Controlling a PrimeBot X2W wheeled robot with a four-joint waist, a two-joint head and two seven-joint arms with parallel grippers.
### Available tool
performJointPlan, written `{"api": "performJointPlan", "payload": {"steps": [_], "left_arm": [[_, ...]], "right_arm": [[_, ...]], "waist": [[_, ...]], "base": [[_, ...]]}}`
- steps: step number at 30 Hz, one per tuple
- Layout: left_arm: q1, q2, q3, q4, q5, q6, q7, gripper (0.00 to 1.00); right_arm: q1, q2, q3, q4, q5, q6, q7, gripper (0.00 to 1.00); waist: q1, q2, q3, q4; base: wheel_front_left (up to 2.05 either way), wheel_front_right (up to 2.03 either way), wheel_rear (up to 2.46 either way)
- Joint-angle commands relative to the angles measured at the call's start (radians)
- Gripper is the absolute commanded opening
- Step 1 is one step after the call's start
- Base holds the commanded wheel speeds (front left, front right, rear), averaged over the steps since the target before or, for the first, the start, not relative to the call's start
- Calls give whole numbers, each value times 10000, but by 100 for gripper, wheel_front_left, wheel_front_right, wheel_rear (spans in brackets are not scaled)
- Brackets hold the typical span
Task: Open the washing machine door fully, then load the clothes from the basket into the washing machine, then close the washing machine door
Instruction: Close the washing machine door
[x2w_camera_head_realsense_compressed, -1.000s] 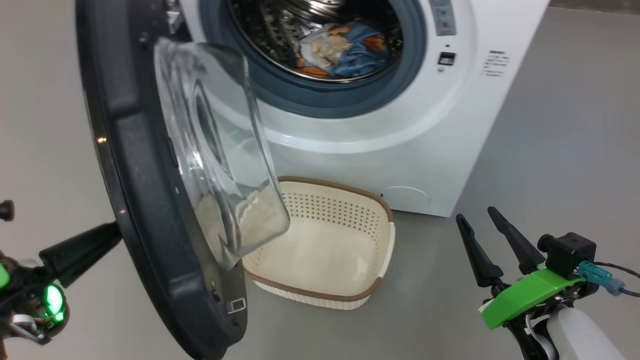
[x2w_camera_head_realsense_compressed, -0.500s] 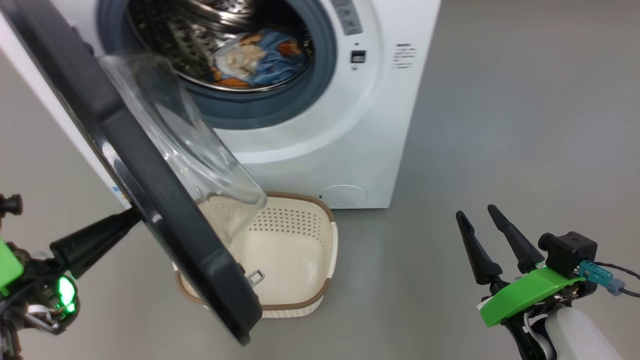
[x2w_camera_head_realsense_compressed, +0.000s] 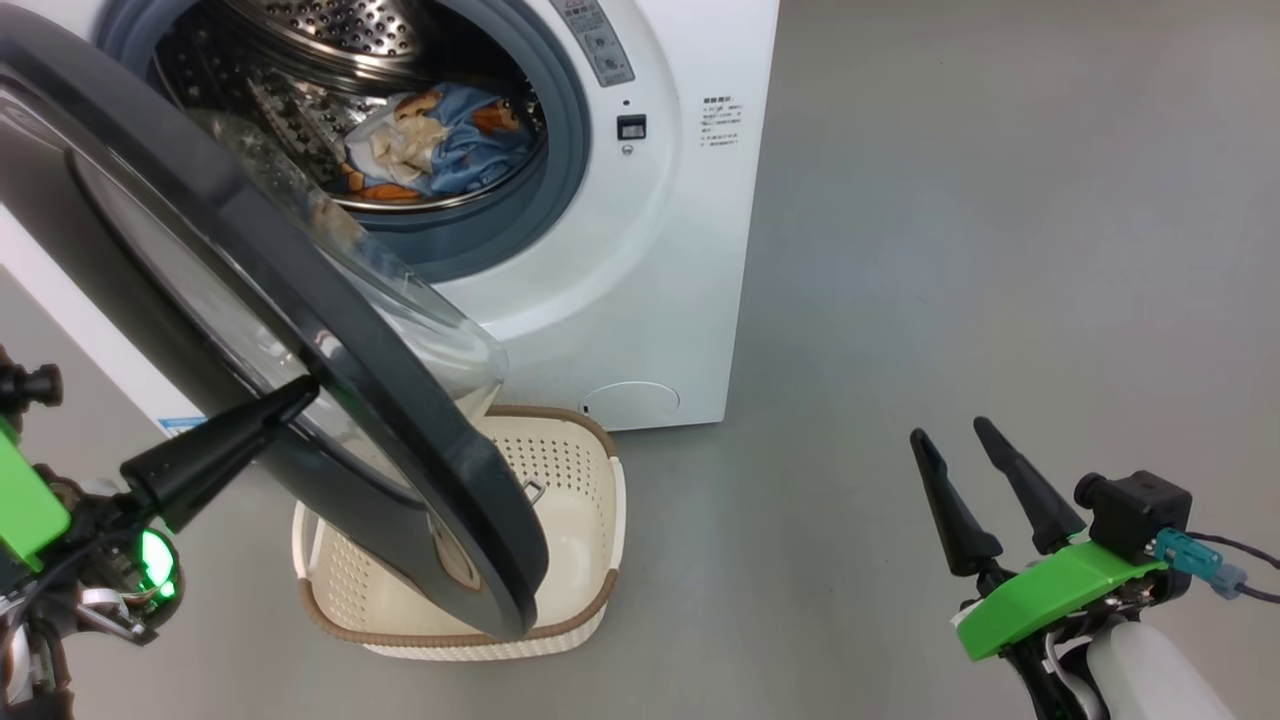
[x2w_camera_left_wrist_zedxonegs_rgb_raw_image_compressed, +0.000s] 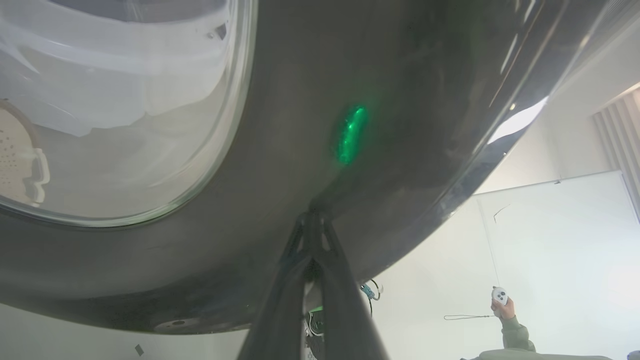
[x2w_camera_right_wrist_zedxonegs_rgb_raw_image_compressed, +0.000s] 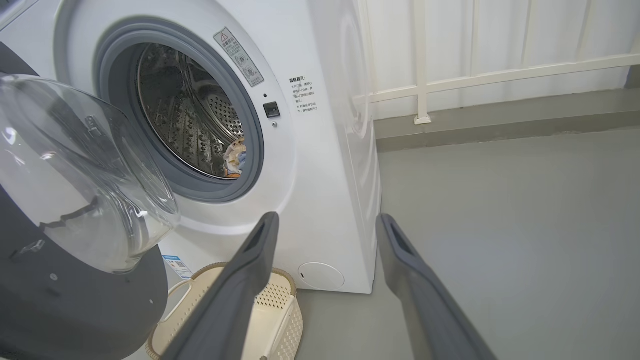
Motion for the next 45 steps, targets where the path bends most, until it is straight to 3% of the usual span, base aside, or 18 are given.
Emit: {"api": "performJointPlan", "payload": {"steps": [1, 14, 15, 16, 17, 25, 31, 36, 42, 44, 45], "left_arm": [[-395, 268, 296, -254, -63, -57, -38, 0], [-299, 345, 298, -435, 156, -412, -133, 0], [-286, 356, 300, -439, 190, -452, -154, 4], [-262, 372, 299, -442, 229, -488, -168, 44], [-227, 398, 296, -449, 281, -538, -182, 100], [-6, 264, 652, -573, 602, -1079, -873, 100], [573, 68, 833, -843, 1541, -1982, -1929, 100], [1137, 103, 553, -1039, 3667, -2529, -3929, 100], [1927, 668, -828, -1097, 6047, -2576, -7109, 100], [2099, 675, -1181, -880, 6503, -2577, -8122, 100], [2099, 675, -1181, -880, 6503, -2577, -8122, 100]], "right_arm": [[66, 6, 153, -215, -14, 16, -48, 100], [162, 78, 95, -200, -47, 16, -48, 100], [169, 75, 90, -201, -45, 16, -48, 100], [175, 72, 81, -199, -44, 16, -48, 100], [179, 71, 75, -199, -45, 16, -48, 100], [196, 99, 73, -193, -52, 16, -48, 100], [204, 117, 62, -228, -46, 16, -48, 100], [176, 99, -23, -271, -77, 16, -48, 100], [147, 86, -72, -294, -90, 16, -48, 100], [160, 86, -85, -298, -103, 16, -48, 100], [160, 86, -85, -298, -103, 16, -48, 100]], "waist": [[0, -1, -26, 36], [0, -1, -130, 487], [0, -1, -139, 527], [0, -1, -148, 568], [0, -1, -153, 606], [0, -1, -218, 807], [0, -1, -228, 772], [0, -1, -151, 702], [0, -1, -124, 640], [0, -1, -148, 628], [0, -1, -148, 628]], "base": [[0, 0, 0], [0, 0, 0], [0, 0, 0], [0, 0, 0], [0, 0, 0], [0, 0, 0], [0, 0, 0], [0, 0, 0], [0, 0, 0], [0, 0, 0], [0, 0, 0]]}}
